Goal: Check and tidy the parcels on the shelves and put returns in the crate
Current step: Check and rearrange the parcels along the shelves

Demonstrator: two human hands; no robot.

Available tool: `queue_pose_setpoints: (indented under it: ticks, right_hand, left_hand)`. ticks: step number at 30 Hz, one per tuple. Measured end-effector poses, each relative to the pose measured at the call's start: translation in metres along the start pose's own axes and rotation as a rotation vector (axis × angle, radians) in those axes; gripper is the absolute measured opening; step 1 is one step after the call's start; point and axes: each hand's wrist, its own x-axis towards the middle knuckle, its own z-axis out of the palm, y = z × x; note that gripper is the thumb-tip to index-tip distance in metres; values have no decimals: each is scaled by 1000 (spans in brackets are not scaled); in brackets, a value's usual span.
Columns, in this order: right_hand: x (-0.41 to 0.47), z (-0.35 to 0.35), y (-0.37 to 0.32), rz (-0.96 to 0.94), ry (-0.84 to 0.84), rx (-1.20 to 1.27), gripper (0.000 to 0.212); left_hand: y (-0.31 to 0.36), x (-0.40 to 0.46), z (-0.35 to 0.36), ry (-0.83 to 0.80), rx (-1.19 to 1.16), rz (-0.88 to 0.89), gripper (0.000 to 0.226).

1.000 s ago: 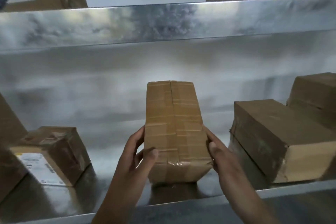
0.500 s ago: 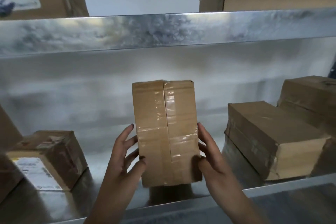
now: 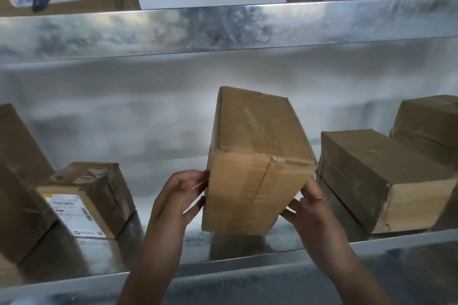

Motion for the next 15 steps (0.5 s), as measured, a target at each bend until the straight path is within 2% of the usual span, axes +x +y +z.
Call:
queue_pose_setpoints:
  ticks: [5, 10, 13, 15]
  right_hand:
    - [-5, 0, 1, -69, -58, -14, 43]
    - [-1, -1, 2, -16, -26, -103, 46]
    - [4, -2, 2, -44, 32, -185, 57]
    - [7, 0, 0, -59, 86, -204, 49]
  left_hand:
    - [-5, 2, 4, 43, 98, -39, 25]
    - [-6, 0, 5, 91, 82, -99, 31]
    - [10, 1, 12, 20, 92, -107, 32]
    - [21, 0, 9, -85, 44, -141, 33]
